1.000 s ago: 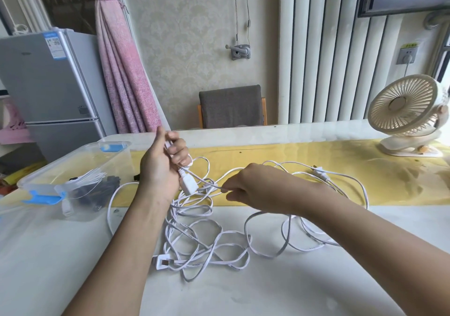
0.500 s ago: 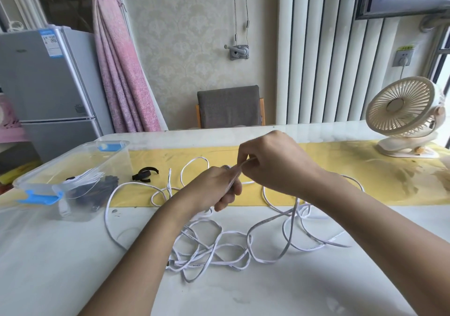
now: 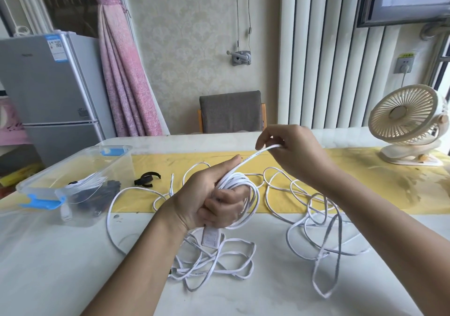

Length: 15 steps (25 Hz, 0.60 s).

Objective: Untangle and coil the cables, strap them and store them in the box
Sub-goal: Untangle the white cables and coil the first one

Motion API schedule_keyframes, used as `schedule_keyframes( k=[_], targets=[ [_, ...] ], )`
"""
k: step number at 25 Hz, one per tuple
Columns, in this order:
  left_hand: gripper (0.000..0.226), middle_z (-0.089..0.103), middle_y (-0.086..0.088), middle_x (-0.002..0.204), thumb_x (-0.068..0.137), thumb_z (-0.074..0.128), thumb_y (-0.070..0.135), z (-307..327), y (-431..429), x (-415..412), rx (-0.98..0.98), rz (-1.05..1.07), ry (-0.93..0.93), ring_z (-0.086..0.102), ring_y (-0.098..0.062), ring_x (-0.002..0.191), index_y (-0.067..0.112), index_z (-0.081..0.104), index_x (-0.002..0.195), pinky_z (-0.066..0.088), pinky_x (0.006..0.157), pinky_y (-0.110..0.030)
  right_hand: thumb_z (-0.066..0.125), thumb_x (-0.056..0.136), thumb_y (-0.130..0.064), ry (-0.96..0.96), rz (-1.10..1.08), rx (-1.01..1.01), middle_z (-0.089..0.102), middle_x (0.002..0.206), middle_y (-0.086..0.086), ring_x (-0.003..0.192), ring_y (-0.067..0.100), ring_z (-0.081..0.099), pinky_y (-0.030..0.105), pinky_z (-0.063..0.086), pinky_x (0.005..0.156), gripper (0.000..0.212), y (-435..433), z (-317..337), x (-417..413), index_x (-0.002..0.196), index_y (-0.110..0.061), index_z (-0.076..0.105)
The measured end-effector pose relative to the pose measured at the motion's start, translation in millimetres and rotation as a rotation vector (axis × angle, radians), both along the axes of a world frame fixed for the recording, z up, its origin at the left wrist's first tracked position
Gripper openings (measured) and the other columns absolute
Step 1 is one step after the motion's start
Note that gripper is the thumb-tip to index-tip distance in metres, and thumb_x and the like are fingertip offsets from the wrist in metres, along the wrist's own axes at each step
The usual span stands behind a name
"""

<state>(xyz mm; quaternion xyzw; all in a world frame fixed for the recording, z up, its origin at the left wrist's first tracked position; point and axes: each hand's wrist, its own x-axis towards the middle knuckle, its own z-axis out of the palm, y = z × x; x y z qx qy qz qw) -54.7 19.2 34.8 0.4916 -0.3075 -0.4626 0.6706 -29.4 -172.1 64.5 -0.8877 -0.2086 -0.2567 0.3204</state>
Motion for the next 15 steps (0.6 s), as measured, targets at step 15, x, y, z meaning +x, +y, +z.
schedule_keyframes(
  k=[15],
  targets=[
    [0.021, 0.036, -0.002, 0.054, 0.083, 0.032, 0.004, 1.6, 44.0, 17.6, -0.902, 0.456, 0.437, 0.030, -0.014, 0.044, 0.005, 0.049, 0.070, 0.029, 0.048, -0.030, 0.041, 0.079, -0.063, 0.091, 0.051, -0.312, 0.035, 0.047, -0.004, 0.049, 0.019, 0.036, 0.031, 0.028, 0.049, 0.050, -15.4, -49.4, 36.0, 0.082, -0.015, 0.057]
  ],
)
